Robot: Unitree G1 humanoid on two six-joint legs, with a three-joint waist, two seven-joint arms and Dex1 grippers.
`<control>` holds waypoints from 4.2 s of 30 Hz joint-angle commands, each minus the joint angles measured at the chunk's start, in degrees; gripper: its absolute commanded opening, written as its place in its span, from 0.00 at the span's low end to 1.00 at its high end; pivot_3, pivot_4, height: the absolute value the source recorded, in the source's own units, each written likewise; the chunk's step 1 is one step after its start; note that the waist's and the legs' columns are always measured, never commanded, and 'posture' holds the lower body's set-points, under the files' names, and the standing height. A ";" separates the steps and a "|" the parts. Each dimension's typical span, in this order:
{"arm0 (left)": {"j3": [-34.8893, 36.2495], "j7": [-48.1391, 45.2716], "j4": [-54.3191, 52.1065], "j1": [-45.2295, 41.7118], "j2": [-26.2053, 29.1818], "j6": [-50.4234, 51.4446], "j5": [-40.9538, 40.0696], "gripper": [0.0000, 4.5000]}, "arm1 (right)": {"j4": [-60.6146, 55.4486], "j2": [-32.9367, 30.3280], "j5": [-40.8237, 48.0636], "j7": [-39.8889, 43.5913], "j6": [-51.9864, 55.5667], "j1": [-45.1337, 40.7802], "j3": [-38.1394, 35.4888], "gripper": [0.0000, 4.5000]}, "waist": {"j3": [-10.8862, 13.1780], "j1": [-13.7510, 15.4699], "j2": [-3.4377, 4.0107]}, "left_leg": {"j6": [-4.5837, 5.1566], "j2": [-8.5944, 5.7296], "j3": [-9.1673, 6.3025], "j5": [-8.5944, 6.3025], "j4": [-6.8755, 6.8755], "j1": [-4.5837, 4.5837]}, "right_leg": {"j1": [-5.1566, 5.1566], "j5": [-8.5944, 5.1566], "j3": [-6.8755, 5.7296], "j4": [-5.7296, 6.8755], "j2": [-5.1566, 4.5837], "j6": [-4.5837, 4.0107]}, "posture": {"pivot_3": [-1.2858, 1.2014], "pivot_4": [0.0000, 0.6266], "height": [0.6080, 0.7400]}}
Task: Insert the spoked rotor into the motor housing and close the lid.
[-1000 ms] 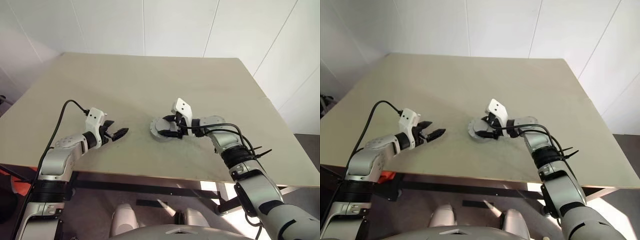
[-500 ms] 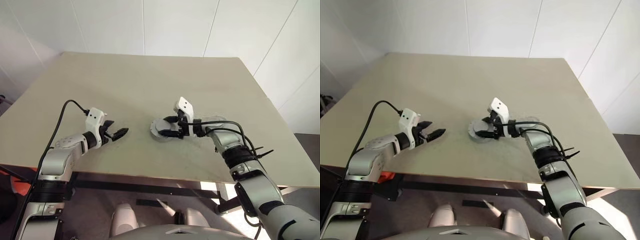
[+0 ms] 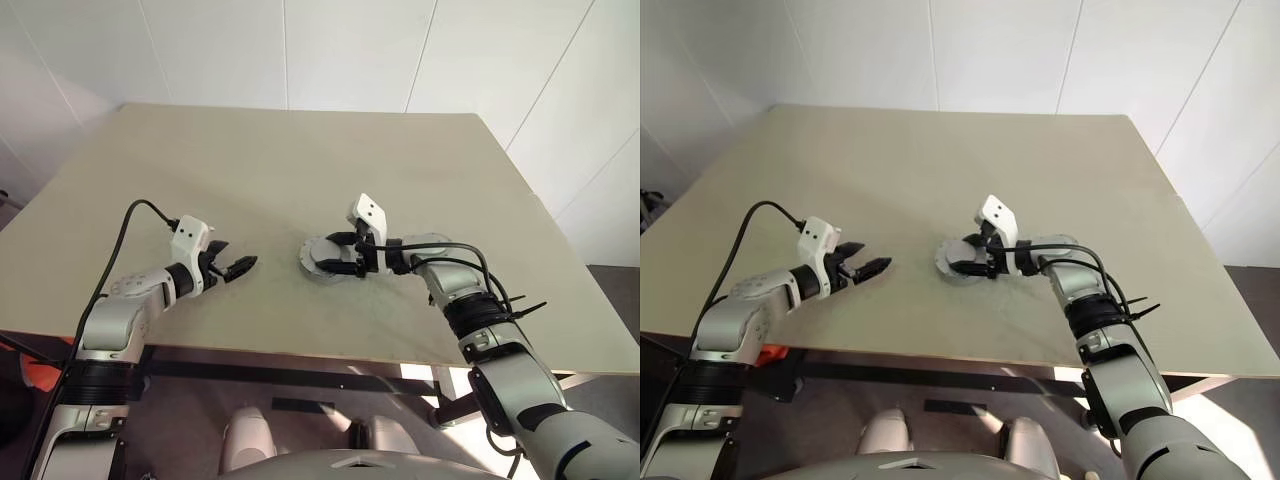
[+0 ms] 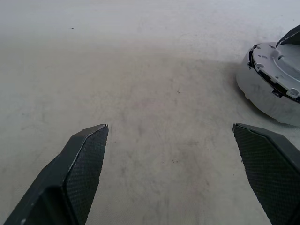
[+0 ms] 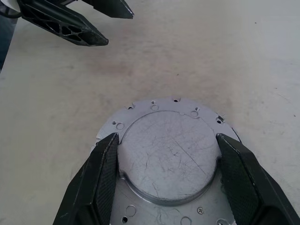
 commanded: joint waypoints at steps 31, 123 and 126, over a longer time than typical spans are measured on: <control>0.32 0.21 -1.88 -0.40 0.30 -0.46 0.00 1.00 | 2.80 0.32 -1.82 -2.12 -2.24 -0.71 0.03 0.70 | 0.00 -0.04 0.00 | -0.02 0.00 0.00 0.02 -0.02 0.05 | 0.01 0.00 0.00 0.04 0.03 0.00 | 0.52 0.00 1.00; -0.02 0.54 -2.44 0.83 0.24 -0.26 0.02 1.00 | 2.69 0.04 -1.38 -0.54 -4.91 -0.03 -0.51 0.70 | 0.00 -0.01 0.00 | -0.02 0.04 0.00 0.05 -0.02 0.04 | -0.01 0.00 -0.01 0.08 0.04 -0.02 | 0.52 0.00 1.00; -0.02 0.51 -2.40 0.79 0.25 -0.22 0.00 1.00 | 2.86 0.07 -1.48 -0.62 -4.97 -0.03 -0.40 0.70 | 0.00 -0.01 0.00 | -0.02 0.04 0.00 0.05 -0.02 0.04 | -0.01 0.00 -0.01 0.09 0.04 -0.01 | 0.52 0.00 1.00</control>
